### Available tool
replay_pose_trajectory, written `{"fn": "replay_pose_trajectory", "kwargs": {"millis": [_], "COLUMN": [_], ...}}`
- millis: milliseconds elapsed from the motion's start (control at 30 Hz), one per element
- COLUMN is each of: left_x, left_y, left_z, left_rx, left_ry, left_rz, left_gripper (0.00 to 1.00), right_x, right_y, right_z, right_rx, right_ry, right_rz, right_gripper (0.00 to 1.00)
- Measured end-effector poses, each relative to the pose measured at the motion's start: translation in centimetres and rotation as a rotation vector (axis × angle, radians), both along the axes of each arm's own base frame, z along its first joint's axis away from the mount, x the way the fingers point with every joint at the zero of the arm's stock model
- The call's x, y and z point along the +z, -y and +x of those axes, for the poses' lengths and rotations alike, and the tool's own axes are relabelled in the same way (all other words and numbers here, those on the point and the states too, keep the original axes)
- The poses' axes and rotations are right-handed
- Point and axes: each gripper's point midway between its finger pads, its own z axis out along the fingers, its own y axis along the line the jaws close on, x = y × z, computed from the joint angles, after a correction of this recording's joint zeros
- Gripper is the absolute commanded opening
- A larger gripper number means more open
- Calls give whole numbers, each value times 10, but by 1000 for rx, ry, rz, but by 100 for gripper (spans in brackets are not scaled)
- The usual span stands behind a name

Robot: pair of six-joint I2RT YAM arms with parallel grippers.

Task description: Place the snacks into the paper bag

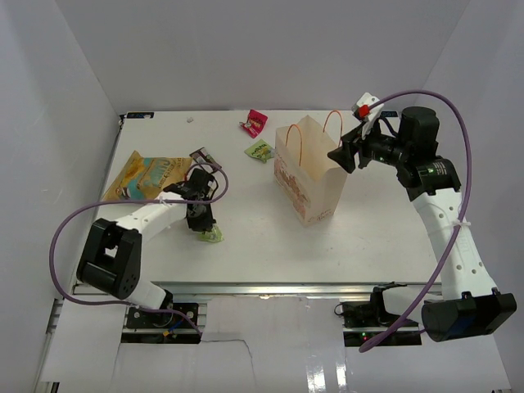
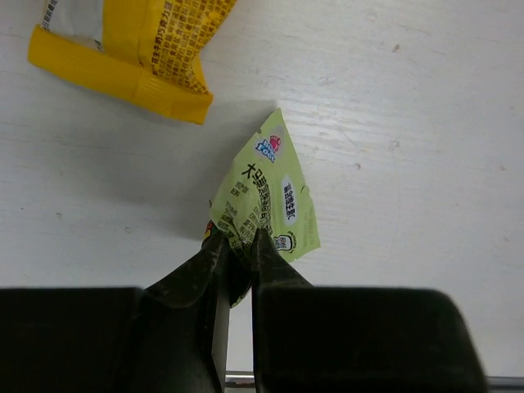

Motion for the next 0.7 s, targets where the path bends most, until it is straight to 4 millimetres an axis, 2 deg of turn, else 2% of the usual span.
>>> {"fn": "replay_pose_trajectory", "kwargs": {"millis": [67, 133, 233, 300, 533, 633, 700], "left_x": [8, 23, 66, 113, 319, 382, 403], "left_y": [5, 13, 34, 54, 119, 141, 154], "left_z": [2, 4, 15, 28, 80, 104, 122], "left_rx": [-5, -17, -46, -80, -243, -301, -323], "left_ry": [23, 65, 177, 294, 738, 864, 901], "left_rz": [-32, -90, -222, -347, -748, -853, -894], "left_gripper": [5, 4, 3, 3, 2, 2, 3], "right_x": [0, 0, 1, 1, 4, 5, 7], "right_y": [1, 2, 3, 5, 12, 13, 14], "right_z": [0, 0, 1, 2, 2, 1, -1], "right_rx": [-2, -3, -9, -14, -34, -35, -37], "right_ry": [0, 0, 1, 2, 3, 4, 8], "right_rz": [1, 2, 2, 3, 12, 18, 21], "right_gripper": [66, 66, 66, 66, 66, 66, 66]}}
